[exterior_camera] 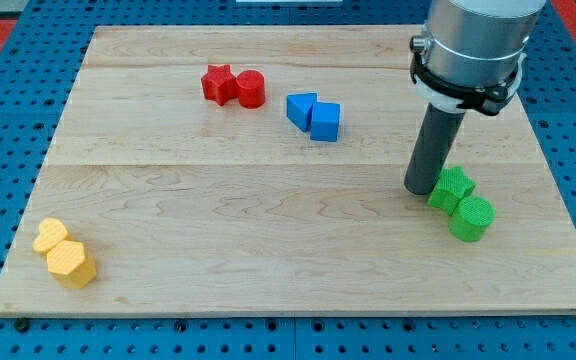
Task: Push the green blocks to the bottom right of the board
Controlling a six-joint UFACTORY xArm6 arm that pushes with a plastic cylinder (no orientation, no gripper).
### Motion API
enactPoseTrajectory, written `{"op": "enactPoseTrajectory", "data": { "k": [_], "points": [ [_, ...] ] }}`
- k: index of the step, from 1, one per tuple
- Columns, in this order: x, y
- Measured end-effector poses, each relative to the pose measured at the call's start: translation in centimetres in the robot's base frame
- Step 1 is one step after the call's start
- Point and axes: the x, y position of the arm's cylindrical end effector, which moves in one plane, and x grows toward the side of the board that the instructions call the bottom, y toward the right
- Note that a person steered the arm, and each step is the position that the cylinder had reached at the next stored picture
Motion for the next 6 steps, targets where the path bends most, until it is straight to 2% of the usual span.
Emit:
{"op": "enactPoseTrajectory", "data": {
  "k": [1, 2, 3, 4, 6],
  "points": [
    [-1.4, -0.4],
    [-5.1, 0.1],
    [-3.1, 2.7],
    [0.3, 2.9],
    [1.2, 0.8]
  ]
}}
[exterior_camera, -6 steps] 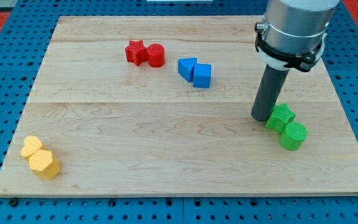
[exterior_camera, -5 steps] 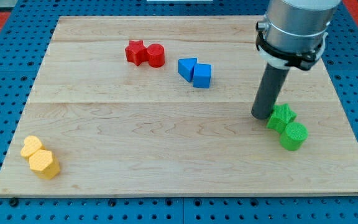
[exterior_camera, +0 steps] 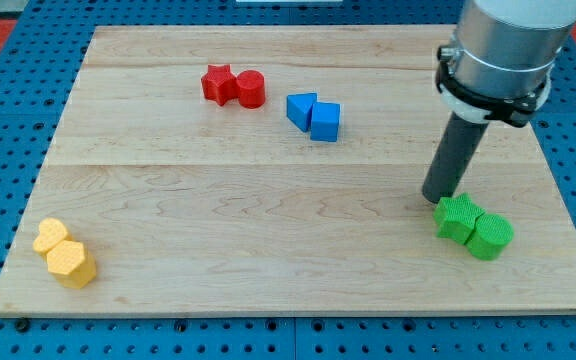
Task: Push the green blocks to the bottom right of the board
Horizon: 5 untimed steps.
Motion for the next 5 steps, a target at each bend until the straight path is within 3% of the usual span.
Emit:
{"op": "enactPoseTrajectory", "data": {
  "k": [5],
  "points": [
    [-0.08, -1.06]
  ]
}}
